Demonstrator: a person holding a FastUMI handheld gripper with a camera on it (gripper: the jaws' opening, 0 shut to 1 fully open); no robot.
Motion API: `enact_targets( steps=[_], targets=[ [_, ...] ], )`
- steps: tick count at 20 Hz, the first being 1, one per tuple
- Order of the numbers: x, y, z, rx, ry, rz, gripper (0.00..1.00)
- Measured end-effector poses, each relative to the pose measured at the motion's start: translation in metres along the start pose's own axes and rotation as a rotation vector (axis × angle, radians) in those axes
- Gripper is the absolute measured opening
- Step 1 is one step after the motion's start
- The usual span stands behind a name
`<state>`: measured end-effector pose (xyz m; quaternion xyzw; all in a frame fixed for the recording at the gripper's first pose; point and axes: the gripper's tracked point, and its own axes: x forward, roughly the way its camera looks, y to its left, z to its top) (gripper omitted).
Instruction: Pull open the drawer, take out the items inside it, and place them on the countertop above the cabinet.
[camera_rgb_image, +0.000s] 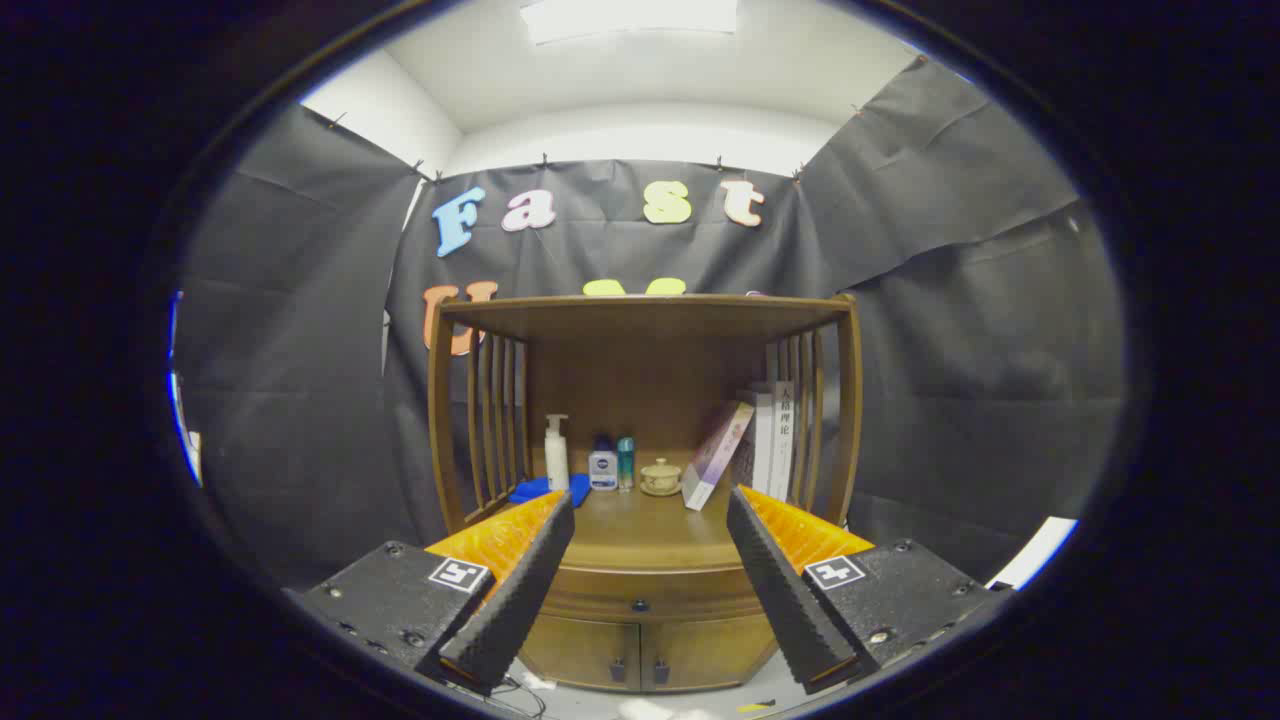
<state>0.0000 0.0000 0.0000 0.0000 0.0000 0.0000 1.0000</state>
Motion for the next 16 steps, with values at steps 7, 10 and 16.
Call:
enact_targets(
  steps=[7,10,16],
  targets=[
    [0.0028,0.0098,-0.0045,0.014,0.025,0.057,1.00],
    [0.0040,0.0097,-0.0061,0.030,0.034,0.062,1.00],
    [0.0075,0.0078,-0.0067,0.010,0.026,0.048,1.00]
  ],
)
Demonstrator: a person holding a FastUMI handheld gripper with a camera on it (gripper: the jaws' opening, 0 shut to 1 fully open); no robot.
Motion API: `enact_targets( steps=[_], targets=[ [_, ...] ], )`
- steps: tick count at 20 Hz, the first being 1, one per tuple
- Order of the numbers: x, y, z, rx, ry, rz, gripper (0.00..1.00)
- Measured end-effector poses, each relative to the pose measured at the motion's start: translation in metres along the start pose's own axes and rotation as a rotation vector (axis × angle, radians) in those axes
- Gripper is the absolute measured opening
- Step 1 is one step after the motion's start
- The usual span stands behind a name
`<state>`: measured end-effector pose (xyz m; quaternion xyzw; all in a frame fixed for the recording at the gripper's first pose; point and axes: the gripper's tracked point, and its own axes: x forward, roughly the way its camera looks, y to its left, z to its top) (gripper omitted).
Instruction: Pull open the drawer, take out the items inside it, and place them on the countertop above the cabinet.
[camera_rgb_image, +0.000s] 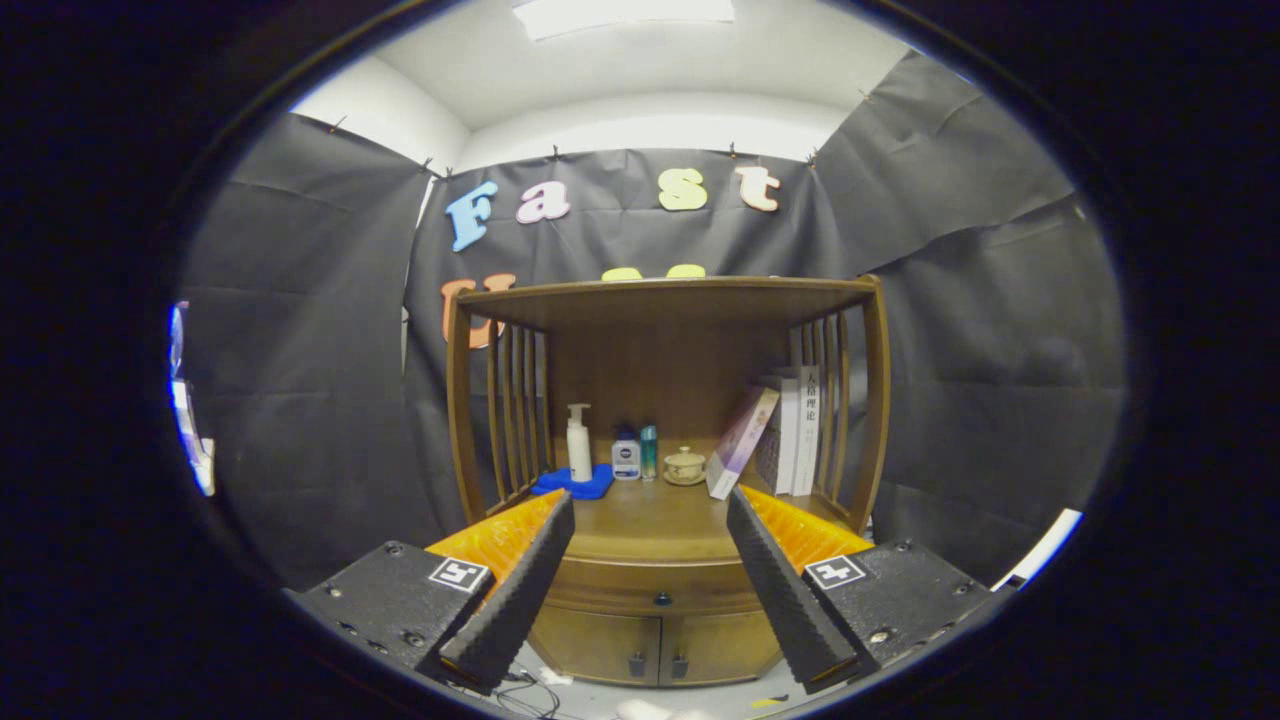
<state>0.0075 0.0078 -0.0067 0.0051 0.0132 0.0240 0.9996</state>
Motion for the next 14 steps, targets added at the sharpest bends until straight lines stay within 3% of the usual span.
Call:
enact_targets(
  steps=[7,14],
  targets=[
    [0.027,-0.007,-0.044,0.015,0.029,-0.031,1.00],
    [0.074,-0.009,-0.142,0.032,0.138,-0.059,1.00]
  ],
)
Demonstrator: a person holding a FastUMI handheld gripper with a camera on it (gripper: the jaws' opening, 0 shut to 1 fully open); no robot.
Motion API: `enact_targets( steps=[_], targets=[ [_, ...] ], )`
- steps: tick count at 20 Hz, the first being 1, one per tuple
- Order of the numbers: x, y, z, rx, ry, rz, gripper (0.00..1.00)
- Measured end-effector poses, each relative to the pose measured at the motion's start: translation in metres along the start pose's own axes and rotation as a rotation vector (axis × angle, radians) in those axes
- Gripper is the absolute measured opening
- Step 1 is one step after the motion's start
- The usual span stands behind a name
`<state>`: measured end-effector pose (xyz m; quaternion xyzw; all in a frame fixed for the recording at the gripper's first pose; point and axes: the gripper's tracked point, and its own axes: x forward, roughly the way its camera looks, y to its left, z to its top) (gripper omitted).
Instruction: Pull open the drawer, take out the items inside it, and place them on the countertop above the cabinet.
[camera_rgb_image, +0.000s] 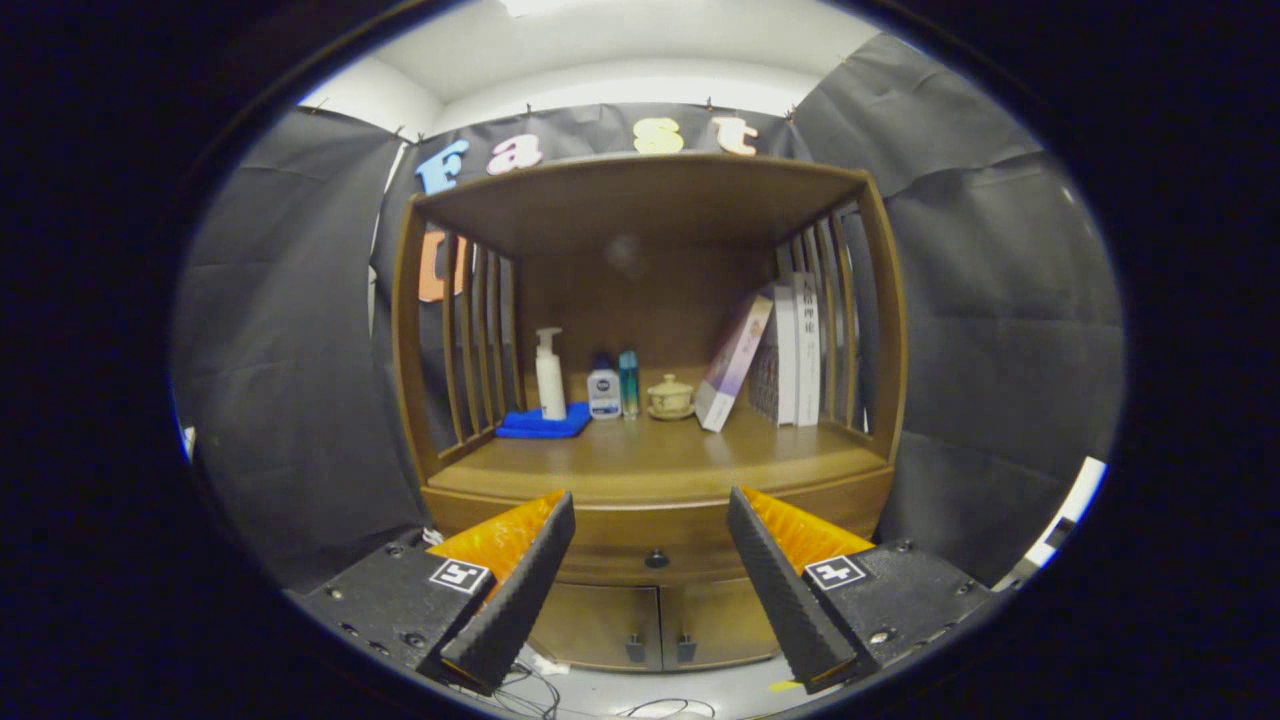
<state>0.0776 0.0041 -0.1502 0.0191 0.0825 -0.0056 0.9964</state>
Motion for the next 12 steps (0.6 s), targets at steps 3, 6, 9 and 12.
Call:
enact_targets(
  steps=[3,6,9,12],
  targets=[
    [0.029,0.001,-0.035,-0.031,0.032,-0.004,0.98],
    [0.059,0.003,-0.063,-0.056,0.051,-0.008,0.93],
    [0.081,0.001,-0.086,-0.049,0.083,-0.006,0.86],
    [0.107,-0.001,-0.099,-0.067,0.106,-0.013,0.74]
  ],
)
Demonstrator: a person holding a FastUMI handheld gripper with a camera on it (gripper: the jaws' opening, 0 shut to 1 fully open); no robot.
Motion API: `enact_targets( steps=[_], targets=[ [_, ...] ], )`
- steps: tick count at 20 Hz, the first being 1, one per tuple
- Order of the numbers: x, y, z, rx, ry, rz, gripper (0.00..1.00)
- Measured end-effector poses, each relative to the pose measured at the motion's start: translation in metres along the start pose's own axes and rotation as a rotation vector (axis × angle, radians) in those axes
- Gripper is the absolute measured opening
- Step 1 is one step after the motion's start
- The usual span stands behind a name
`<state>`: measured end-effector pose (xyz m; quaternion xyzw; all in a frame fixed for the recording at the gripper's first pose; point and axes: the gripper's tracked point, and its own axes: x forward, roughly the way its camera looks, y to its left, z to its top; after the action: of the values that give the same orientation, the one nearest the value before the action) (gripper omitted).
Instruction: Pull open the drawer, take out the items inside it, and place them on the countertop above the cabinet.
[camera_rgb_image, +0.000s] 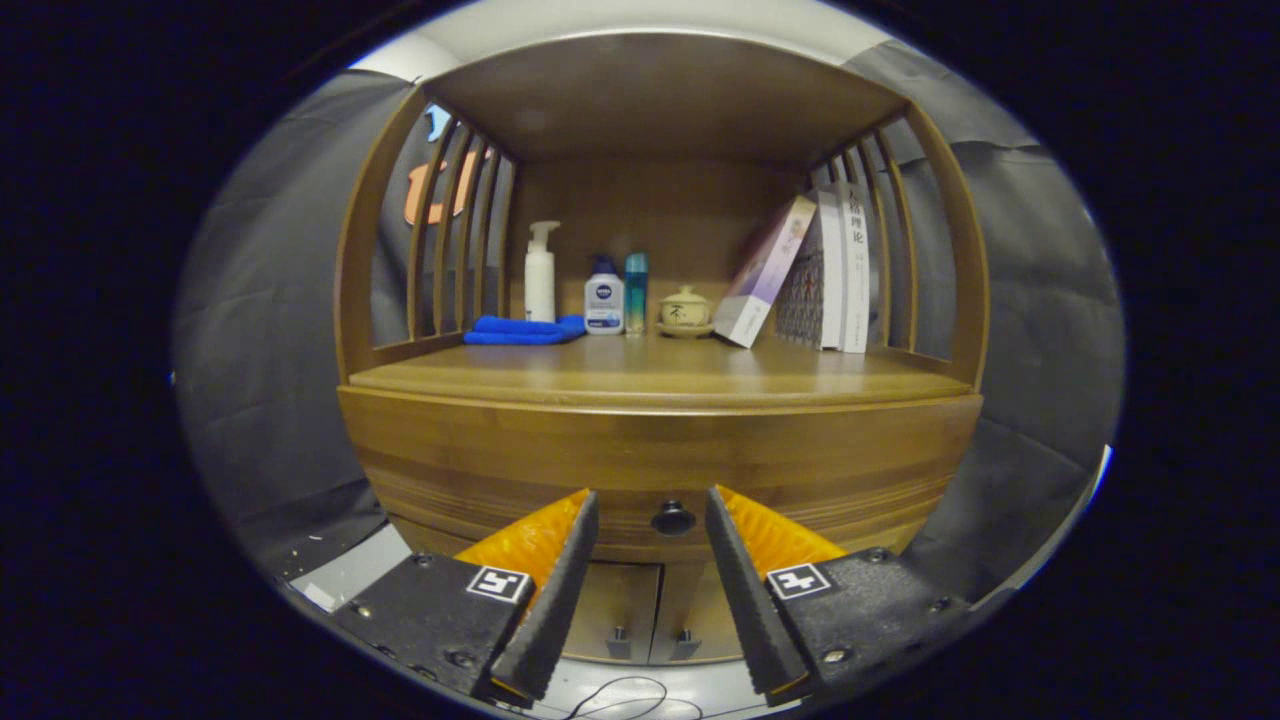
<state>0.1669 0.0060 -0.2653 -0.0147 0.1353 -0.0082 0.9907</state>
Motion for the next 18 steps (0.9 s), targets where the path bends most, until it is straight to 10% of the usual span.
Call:
enact_targets(
  steps=[10,18],
  targets=[
    [0.018,-0.017,-0.008,0.014,0.003,-0.067,0.35],
    [0.021,-0.018,-0.010,-0.005,0.015,-0.079,0.36]
  ],
)
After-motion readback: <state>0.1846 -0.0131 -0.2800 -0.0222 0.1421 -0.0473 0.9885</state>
